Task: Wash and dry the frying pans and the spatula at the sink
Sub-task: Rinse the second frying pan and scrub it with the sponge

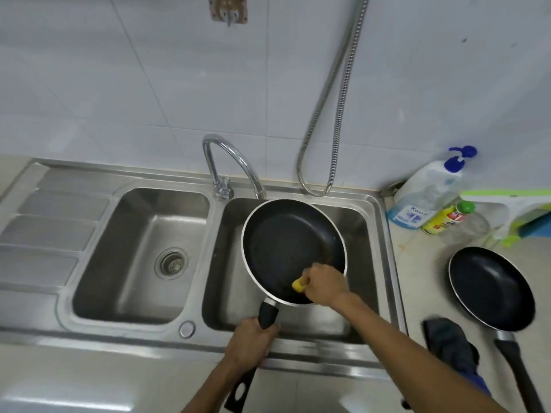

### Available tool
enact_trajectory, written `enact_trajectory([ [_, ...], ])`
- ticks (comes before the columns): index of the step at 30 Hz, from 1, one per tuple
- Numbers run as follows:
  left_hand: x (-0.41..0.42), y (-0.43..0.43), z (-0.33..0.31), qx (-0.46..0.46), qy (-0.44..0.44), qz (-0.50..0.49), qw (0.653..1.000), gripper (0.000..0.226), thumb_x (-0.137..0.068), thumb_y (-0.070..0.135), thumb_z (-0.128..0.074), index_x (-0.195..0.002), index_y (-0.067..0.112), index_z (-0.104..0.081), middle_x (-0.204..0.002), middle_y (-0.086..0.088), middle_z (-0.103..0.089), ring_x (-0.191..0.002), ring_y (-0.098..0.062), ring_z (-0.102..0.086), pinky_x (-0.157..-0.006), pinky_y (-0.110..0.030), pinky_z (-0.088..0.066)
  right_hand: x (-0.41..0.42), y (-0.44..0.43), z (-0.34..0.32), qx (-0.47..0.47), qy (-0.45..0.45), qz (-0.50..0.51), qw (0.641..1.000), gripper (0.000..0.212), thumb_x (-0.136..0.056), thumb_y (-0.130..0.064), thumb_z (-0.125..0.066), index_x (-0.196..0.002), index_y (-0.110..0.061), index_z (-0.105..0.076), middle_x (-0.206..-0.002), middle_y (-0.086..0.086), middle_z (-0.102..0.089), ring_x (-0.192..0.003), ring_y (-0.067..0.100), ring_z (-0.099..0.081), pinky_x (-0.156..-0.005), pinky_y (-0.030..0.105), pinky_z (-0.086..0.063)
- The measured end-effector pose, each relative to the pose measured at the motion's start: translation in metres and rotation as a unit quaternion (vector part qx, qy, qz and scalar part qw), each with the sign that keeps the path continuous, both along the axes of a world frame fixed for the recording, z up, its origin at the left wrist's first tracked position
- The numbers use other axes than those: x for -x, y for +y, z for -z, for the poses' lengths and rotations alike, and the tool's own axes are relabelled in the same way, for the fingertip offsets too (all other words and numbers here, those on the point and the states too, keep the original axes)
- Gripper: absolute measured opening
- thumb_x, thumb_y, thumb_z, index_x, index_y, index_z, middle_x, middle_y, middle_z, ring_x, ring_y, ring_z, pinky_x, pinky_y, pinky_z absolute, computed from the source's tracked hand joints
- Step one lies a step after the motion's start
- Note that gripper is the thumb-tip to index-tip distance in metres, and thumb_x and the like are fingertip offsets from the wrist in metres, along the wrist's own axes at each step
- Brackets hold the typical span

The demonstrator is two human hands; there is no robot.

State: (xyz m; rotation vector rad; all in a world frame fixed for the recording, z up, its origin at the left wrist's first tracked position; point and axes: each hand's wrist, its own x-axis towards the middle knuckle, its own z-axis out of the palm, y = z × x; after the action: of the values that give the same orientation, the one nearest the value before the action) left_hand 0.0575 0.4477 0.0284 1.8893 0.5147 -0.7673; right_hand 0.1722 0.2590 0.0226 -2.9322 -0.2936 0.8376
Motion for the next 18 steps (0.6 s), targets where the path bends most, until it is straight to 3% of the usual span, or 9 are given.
enact_trajectory([
  [2, 0.0, -0.007, 0.0, 0.01, 0.0, -0.003, 1.0, 0.037, -0.089, 0.025, -0.067, -0.057, 0.017, -0.053, -0.044, 0.001, -0.053, -0.04, -0.013, -0.048, -0.048, -0.025, -0.038, 0.005, 0.033, -0.007, -0.069, 0.006, -0.039, 0.997, 0.027, -0.085, -0.02, -0.053, -0.105, -0.02, -0.072, -0.114, 0.011, -0.064, -0.105, 0.039, -0.064, -0.088, 0.04, -0.054],
  [5, 0.002, -0.018, -0.003, 0.028, 0.011, 0.005, 1.0, 0.033, -0.088, 0.029, -0.067, -0.06, 0.018, -0.054, -0.046, 0.002, -0.052, -0.041, -0.015, -0.047, -0.05, -0.029, -0.039, -0.034, 0.072, -0.016, -0.146, -0.064, -0.041, 0.986, 0.025, -0.085, -0.01, -0.055, -0.1, -0.022, -0.071, -0.111, 0.01, -0.061, -0.1, 0.038, -0.06, -0.081, 0.039, -0.049],
  [8, 0.005, -0.017, -0.011, 0.047, 0.001, -0.008, 0.999, 0.033, -0.09, 0.034, -0.071, -0.067, 0.016, -0.056, -0.047, 0.002, -0.051, -0.041, -0.015, -0.047, -0.045, -0.027, -0.039, -0.097, 0.06, -0.02, -0.074, -0.191, -0.005, 0.979, 0.033, -0.086, -0.01, -0.062, -0.117, -0.022, -0.067, -0.124, 0.005, -0.054, -0.111, 0.035, -0.053, -0.09, 0.045, -0.049],
  [13, -0.012, -0.002, -0.014, 0.023, -0.052, -0.014, 0.998, 0.042, -0.091, 0.036, -0.073, -0.061, 0.021, -0.049, -0.047, 0.006, -0.05, -0.041, -0.008, -0.046, -0.044, -0.021, -0.038, -0.128, -0.006, -0.016, 0.07, -0.232, 0.013, 0.97, 0.038, -0.09, -0.01, -0.057, -0.127, -0.015, -0.061, -0.133, 0.006, -0.053, -0.122, 0.034, -0.049, -0.094, 0.045, -0.044],
  [18, -0.02, 0.004, -0.006, 0.019, -0.051, -0.025, 0.998, 0.041, -0.091, 0.038, -0.073, -0.065, 0.02, -0.048, -0.048, 0.005, -0.05, -0.042, -0.01, -0.046, -0.045, -0.022, -0.038, -0.034, -0.022, 0.001, -0.001, -0.186, 0.041, 0.982, 0.03, -0.088, -0.024, -0.058, -0.118, -0.021, -0.064, -0.12, 0.004, -0.061, -0.105, 0.031, -0.061, -0.086, 0.042, -0.052],
])
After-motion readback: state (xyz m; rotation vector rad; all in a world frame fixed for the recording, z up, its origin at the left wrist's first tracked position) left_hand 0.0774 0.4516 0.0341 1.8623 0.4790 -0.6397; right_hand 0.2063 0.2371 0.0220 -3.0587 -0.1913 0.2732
